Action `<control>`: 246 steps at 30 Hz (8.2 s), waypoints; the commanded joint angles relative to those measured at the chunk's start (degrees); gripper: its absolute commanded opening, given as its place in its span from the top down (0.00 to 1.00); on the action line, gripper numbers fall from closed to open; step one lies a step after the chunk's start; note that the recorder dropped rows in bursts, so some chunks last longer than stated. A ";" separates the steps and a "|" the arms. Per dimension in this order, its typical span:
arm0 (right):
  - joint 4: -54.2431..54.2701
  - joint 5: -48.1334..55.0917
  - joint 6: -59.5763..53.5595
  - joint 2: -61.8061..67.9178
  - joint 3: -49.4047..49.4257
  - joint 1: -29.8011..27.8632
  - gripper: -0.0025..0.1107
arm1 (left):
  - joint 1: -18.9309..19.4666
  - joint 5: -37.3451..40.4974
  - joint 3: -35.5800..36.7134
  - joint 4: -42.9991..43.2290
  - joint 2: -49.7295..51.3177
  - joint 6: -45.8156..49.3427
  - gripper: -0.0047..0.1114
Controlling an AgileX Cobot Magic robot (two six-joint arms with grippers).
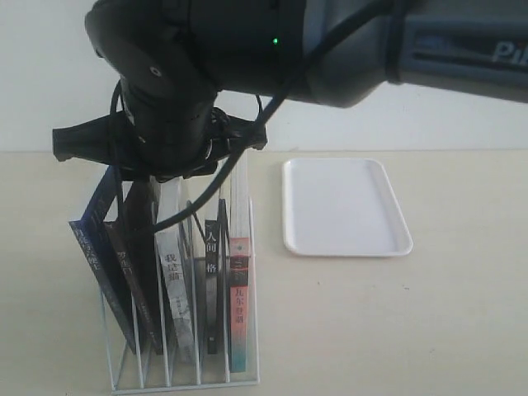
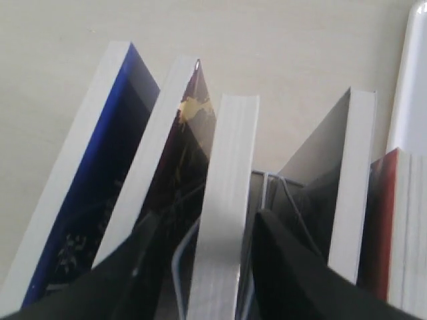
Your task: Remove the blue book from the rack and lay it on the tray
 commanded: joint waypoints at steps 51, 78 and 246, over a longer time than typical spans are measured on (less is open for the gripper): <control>-2.07 10.56 -9.20 5.23 -17.72 6.03 0.62 | 0.23 -0.24 0.20 0.17 -0.20 -0.49 0.91; 6.06 2.17 -9.33 9.11 -17.72 2.34 0.62 | 0.23 -0.24 0.20 0.17 -0.20 -0.49 0.91; -38.65 7.55 -39.38 -53.51 35.48 4.31 0.98 | 0.23 -0.24 0.20 0.17 -0.20 -0.49 0.91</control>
